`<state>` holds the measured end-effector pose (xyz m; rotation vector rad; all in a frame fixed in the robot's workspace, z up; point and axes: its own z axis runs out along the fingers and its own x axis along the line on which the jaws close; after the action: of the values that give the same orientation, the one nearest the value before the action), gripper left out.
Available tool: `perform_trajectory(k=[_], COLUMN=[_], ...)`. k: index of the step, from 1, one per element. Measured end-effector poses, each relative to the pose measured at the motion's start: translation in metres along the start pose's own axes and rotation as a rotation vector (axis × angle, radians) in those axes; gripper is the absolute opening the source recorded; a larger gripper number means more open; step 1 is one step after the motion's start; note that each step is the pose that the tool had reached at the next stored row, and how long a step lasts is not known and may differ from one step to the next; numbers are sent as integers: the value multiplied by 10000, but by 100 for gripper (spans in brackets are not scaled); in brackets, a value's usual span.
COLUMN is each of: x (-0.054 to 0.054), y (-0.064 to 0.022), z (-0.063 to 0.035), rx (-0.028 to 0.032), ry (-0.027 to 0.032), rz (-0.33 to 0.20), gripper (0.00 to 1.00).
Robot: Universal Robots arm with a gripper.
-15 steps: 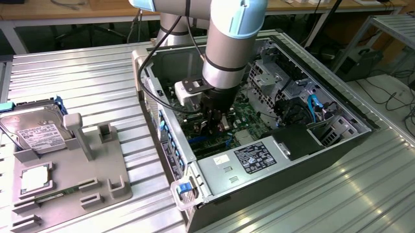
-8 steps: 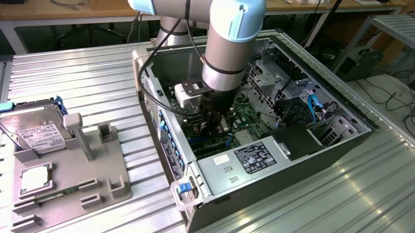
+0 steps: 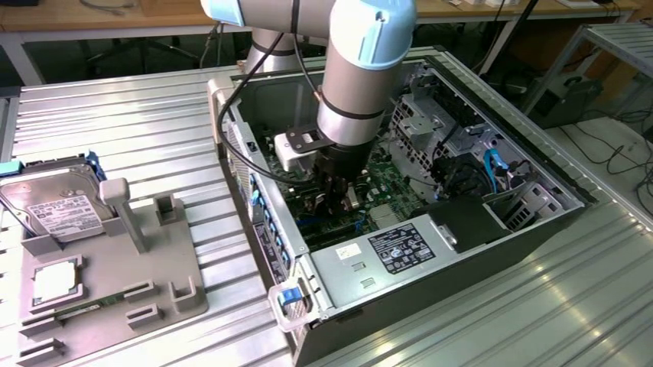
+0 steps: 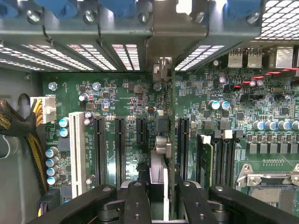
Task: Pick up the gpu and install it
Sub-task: 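Insert the gpu into the slot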
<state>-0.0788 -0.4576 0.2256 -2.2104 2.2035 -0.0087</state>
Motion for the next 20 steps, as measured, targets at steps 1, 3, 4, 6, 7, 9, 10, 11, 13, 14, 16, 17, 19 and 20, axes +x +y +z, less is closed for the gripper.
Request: perform_trajectory(k=[1, 3, 4, 6, 7, 9, 10, 11, 13, 14, 16, 17, 19, 20], x=[1, -1, -1, -3, -3, -4, -3, -3, -4, -4, -7, -7, -5, -5], y=[1, 5, 7, 6, 7, 7, 7, 7, 7, 7, 5, 5, 6, 6], z=[10, 44, 54, 56, 58, 59, 59, 59, 58, 52, 37, 35, 29, 28], rx=[-1, -2, -6, -3, -1, 0, 0, 0, 6, 12, 31, 32, 27, 28], ry=[0, 0, 9, 1, -2, -5, -5, -5, -5, -8, -21, -18, -5, -7], rz=[-1, 0, -1, -1, -1, 0, 0, 0, -1, 0, 1, 0, -1, -1], gripper=[28, 28, 28, 28, 28, 28, 28, 28, 28, 28, 28, 28, 28, 28])
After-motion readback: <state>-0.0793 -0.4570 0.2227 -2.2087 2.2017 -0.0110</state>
